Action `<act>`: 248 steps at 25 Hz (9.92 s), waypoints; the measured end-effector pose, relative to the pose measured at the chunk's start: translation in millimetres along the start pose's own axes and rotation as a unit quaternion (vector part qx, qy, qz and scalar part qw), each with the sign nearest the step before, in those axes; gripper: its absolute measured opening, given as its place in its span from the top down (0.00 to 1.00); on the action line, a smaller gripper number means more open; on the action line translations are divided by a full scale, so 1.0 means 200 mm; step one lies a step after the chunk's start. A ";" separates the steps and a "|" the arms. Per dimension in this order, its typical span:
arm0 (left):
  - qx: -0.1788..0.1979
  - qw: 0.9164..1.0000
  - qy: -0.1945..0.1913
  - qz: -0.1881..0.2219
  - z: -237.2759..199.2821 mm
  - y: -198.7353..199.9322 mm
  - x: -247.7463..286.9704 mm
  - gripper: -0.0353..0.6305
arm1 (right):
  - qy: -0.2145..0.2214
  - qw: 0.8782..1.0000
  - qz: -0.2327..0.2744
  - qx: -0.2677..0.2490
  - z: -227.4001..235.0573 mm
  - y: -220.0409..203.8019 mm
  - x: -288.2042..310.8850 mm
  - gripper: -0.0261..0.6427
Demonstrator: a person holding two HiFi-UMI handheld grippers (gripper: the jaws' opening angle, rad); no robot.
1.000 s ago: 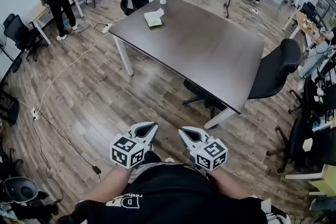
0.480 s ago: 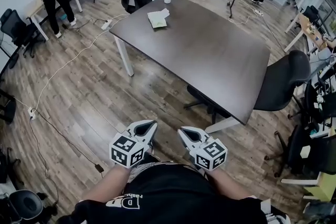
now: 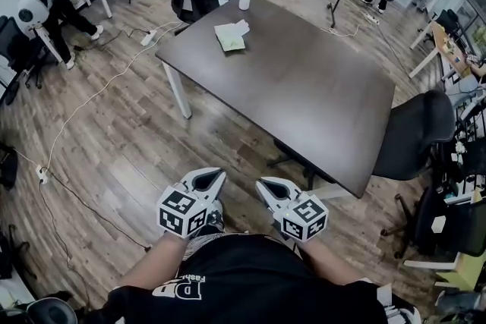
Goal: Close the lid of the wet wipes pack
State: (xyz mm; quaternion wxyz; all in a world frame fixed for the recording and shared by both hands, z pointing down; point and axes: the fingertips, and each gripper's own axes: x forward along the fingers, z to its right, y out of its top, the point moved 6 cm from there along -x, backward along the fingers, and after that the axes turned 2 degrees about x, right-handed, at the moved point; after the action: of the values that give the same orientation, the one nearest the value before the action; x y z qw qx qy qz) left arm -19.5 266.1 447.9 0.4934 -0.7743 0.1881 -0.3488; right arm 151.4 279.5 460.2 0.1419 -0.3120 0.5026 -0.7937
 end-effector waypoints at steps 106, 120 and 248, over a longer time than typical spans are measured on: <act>0.016 0.994 -0.045 -0.094 -2.33 1.05 1.52 0.92 | -0.156 0.984 -0.019 0.081 2.11 1.20 2.09 0.95; 0.001 0.993 -0.055 -0.106 -2.50 1.01 1.51 0.92 | -0.227 0.970 -0.055 0.066 2.49 1.28 2.34 0.86; -0.049 0.998 0.013 -0.036 -1.87 1.04 1.41 0.92 | 0.005 1.000 0.017 0.009 1.78 1.17 1.74 0.95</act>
State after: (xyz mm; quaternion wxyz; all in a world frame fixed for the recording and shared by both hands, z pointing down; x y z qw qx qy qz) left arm -87.2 -241.9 461.9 0.4393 -0.7994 0.1830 -0.3668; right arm 91.4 -266.6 482.3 0.1561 -0.2979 0.5014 -0.7972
